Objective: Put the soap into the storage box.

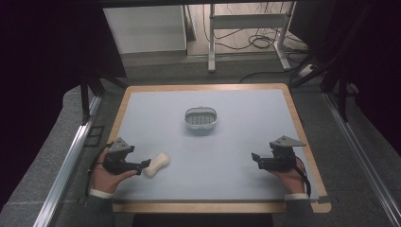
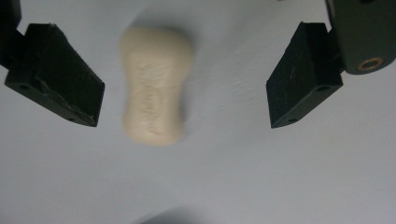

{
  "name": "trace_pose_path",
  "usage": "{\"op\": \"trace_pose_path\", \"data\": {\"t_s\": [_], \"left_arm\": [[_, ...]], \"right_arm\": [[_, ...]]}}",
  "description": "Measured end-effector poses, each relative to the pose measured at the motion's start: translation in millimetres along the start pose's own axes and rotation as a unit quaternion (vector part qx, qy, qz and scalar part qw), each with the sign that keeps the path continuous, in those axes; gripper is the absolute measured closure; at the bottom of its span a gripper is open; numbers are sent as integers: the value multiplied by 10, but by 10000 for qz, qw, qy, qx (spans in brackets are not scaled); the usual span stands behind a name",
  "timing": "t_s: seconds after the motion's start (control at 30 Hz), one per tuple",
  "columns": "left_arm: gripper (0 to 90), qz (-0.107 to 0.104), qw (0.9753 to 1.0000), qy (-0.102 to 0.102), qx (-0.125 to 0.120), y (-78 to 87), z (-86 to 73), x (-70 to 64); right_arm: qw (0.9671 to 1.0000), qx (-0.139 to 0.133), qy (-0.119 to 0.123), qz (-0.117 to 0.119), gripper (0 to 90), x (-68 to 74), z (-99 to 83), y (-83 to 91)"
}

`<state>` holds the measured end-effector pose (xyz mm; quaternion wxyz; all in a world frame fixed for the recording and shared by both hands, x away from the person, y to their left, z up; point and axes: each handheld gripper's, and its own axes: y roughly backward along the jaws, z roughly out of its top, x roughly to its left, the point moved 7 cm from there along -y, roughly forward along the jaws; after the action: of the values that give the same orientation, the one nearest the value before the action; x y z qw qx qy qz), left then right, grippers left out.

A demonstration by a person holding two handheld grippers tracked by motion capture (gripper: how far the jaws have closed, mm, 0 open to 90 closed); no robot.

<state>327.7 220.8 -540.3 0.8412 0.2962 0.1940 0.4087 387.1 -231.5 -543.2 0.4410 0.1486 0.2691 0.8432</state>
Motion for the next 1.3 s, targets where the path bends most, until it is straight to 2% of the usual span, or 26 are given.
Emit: {"op": "trace_pose_path", "data": {"t_s": [0.1, 0.2, 0.3, 0.43, 0.53, 0.7, 0.83, 0.93, 1.13, 1.3], "left_arm": [[127, 47, 9998, -141, 131, -31, 35, -36], [135, 22, 9991, -283, 317, -52, 54, -62], [143, 40, 9982, -367, 464, -51, 50, -55], [166, -85, 9971, -459, 600, -47, 68, -73], [176, -153, 9959, -519, 726, -74, 83, -100], [180, -188, 9925, -629, 1035, -145, 54, -116], [204, -234, 9913, -684, 1104, -175, 61, -136], [207, -223, 9884, -731, 1309, -229, 50, -149], [223, -396, 9811, -742, 1743, -344, 20, -146], [244, -456, 9791, -700, 1853, -402, 44, -134]], "right_arm": [[10000, -44, -40, 29, 124, -10, 0, -5], [9999, 41, 81, -81, 125, -12, -17, -8], [10000, -4, 59, -75, 125, -4, -2, 20], [9999, -15, 54, -130, 125, -14, 6, 42], [9999, -19, 20, -143, 125, -25, -7, 38], [9998, 40, 59, -175, 125, -10, -34, 21], [9997, 92, 105, -179, 125, 15, -44, -1], [9996, 136, 130, -207, 125, 21, -59, -18], [9994, 155, 135, -263, 125, 17, -75, -26], [9991, 208, 154, -332, 125, 8, -99, -32]]}}
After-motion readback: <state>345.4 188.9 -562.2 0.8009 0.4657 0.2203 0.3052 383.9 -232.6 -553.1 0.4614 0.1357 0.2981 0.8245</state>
